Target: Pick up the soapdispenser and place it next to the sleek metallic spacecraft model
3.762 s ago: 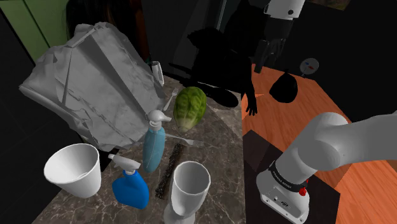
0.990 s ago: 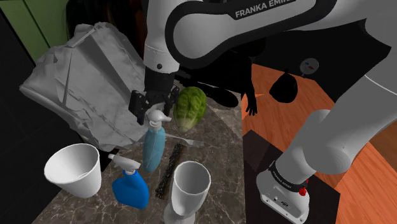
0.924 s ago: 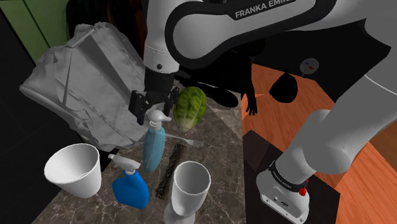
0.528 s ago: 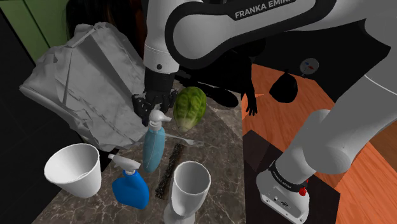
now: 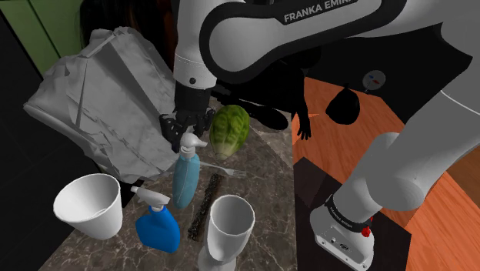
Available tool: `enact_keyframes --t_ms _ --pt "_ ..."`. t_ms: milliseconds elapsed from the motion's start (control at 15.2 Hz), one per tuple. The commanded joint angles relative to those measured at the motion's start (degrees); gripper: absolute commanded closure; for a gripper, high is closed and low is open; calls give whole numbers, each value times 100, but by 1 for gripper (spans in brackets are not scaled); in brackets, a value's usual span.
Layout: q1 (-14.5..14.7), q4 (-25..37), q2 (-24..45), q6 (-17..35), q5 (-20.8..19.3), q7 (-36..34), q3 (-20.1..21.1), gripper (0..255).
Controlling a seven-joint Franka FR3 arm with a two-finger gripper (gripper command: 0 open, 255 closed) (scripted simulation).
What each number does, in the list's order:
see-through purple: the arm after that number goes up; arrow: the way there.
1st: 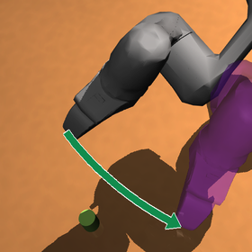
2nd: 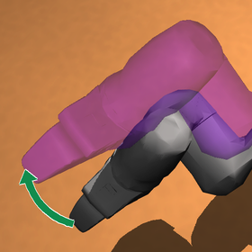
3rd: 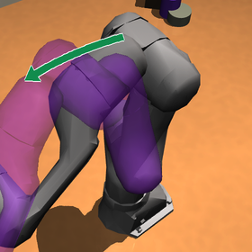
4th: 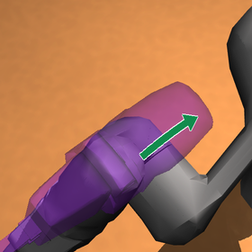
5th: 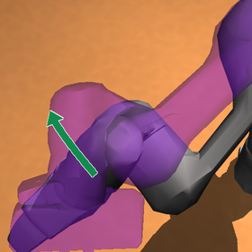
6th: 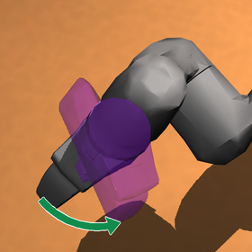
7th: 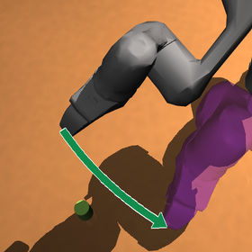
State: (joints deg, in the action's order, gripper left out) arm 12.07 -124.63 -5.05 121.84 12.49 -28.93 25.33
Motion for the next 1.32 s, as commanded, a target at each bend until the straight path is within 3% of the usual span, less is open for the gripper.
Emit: enact_keyframes --t_ms 0,1254 --pt "-3 46 -32 -78 6 -3 -6 255" --pt "-51 1187 -370 -1534 11 -127 -112 255"
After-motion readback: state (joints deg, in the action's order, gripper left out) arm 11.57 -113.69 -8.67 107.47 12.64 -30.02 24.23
